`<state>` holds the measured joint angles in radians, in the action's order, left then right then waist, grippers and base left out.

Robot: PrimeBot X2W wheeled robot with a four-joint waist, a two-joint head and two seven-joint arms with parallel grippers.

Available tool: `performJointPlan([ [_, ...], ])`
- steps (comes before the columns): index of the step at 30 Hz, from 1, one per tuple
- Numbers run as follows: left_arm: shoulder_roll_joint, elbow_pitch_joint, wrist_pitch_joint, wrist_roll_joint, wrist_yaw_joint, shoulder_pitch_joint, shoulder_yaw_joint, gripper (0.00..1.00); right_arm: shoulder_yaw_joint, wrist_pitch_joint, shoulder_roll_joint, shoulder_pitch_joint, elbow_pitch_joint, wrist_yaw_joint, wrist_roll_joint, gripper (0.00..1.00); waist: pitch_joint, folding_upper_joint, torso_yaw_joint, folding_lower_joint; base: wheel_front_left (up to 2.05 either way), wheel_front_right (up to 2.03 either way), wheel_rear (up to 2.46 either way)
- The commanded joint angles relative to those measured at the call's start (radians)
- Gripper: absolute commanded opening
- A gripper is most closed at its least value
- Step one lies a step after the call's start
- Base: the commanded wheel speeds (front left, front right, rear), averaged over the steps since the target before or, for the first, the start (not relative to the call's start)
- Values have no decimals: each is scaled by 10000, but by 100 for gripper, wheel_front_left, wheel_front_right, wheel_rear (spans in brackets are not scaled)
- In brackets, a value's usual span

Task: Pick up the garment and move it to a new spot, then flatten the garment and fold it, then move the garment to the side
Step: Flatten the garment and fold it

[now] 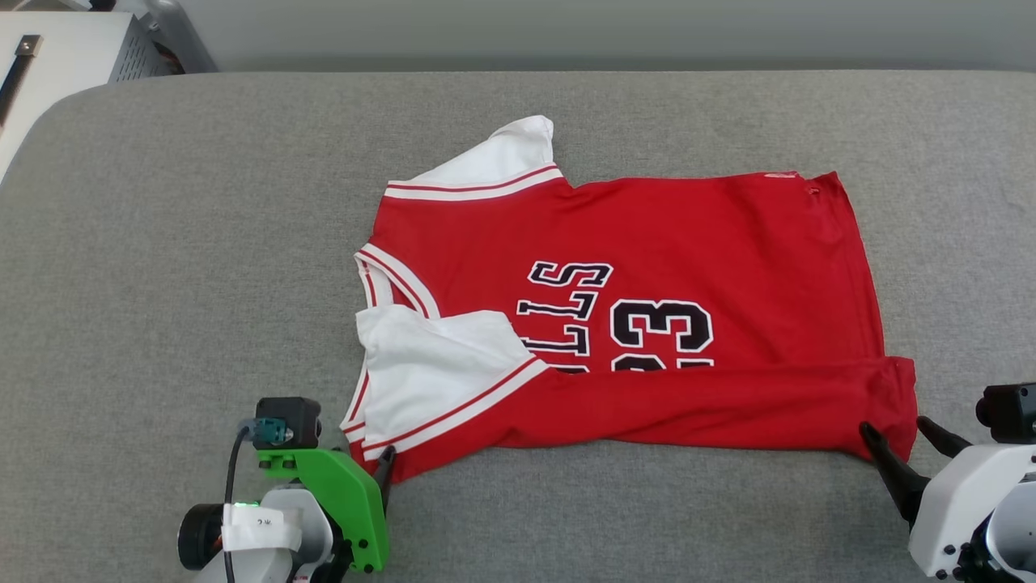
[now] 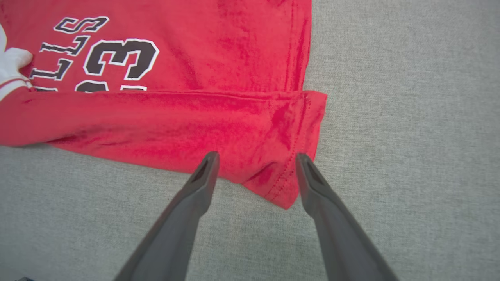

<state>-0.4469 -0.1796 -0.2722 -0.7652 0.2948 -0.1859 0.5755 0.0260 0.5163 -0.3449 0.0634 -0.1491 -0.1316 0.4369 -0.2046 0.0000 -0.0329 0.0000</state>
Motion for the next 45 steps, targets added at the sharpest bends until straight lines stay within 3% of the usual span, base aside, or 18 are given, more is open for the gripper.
performJointPlan([
  [1,56,-283,-89,34,23,-60,59,100,20,24,-1,-69,-56,9,-35,100,-94,0,54,0,0,0,0],
  [2,86,-425,-160,-19,-16,-56,91,100,25,24,-15,-68,-54,9,-34,100,-110,0,54,0,0,0,0],
  [3,118,-516,-233,-86,-67,-42,118,70,32,24,-26,-67,-48,9,-32,100,-113,0,50,0,0,0,0],
  [4,145,-596,-302,-150,-148,-28,160,20,44,31,-37,-62,-30,9,-31,100,-96,0,41,0,0,0,0],
  [5,158,-643,-323,-177,-200,-20,187,0,57,42,-43,-50,-9,9,-30,100,-56,0,24,0,0,0,0],
  [12,163,-675,271,-256,-489,9,22,0,196,261,-164,37,185,9,-164,100,382,0,-248,0,0,0,0],
  [19,-64,465,909,-137,-370,71,-312,0,355,733,-148,-22,830,9,-383,100,531,0,-626,0,0,0,0],
  [31,-370,1765,469,47,-342,186,59,0,516,1171,390,-741,2260,9,-953,100,168,0,-930,0,0,0,0],
  [32,-382,1761,444,55,-347,195,88,0,466,1190,401,-764,2366,9,-922,81,151,0,-939,0,0,0,0],
  [33,-398,1754,421,57,-363,206,116,0,430,1189,399,-776,2442,9,-899,46,140,0,-945,0,0,0,0],
  [34,-414,1744,413,59,-381,219,137,0,398,1150,386,-793,2525,9,-880,0,135,0,-951,0,0,0,0],
  [45,-401,1645,1214,88,-471,334,-105,0,676,343,55,-624,2428,9,-886,0,823,0,-897,0,0,0,0],
])
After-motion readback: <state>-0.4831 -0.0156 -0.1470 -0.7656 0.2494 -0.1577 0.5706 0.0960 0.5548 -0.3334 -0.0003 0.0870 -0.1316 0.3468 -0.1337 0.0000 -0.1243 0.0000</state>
